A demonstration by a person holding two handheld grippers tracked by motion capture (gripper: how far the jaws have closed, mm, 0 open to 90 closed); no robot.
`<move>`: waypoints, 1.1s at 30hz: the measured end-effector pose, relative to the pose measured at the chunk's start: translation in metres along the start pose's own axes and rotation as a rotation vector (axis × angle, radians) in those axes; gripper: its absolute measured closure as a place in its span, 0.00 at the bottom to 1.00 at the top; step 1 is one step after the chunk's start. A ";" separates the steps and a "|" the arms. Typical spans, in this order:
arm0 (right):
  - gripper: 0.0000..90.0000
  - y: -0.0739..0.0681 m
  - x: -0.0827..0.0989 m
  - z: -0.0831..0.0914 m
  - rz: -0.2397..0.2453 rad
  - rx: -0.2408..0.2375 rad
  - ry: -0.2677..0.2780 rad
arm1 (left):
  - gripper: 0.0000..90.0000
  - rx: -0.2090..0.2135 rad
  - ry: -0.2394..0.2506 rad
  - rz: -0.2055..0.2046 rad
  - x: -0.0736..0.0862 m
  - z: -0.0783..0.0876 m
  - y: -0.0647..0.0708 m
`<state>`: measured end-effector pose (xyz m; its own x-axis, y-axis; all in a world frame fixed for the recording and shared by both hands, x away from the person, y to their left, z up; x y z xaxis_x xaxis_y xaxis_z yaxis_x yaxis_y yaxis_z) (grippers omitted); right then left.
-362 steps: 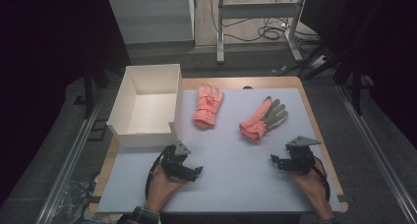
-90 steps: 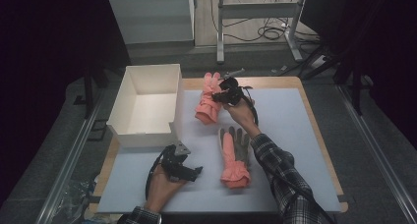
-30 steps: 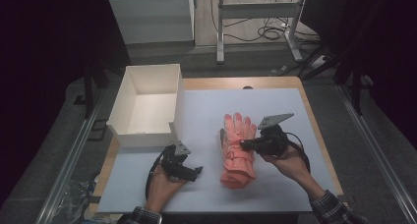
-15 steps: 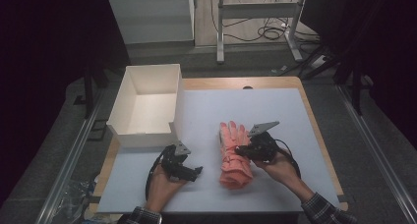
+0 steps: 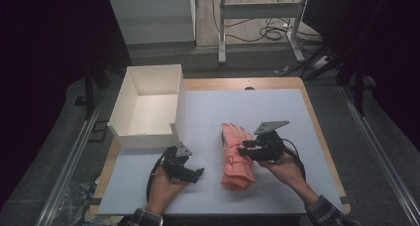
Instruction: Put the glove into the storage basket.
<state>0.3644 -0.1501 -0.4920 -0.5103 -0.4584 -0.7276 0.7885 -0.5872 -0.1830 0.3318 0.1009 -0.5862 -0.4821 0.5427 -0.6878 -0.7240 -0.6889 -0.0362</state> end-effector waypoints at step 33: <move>0.93 -0.004 0.090 0.019 -0.058 -0.060 -0.028 | 0.00 0.000 -0.002 -0.005 0.000 0.000 0.000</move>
<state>0.3090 -0.2018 -0.5449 -0.5647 -0.4438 -0.6958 0.7759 -0.5728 -0.2644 0.3320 0.1011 -0.5861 -0.4794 0.5468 -0.6864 -0.7265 -0.6861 -0.0392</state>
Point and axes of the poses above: each handheld gripper's, and its own axes: z roughly backward along the jaws, x roughly out of its underside, y roughly to its right, the point moved 5 cm from there along -z, roughly forward along the jaws, and after that the axes turned 6 degrees about -z, right-handed, at the moved point
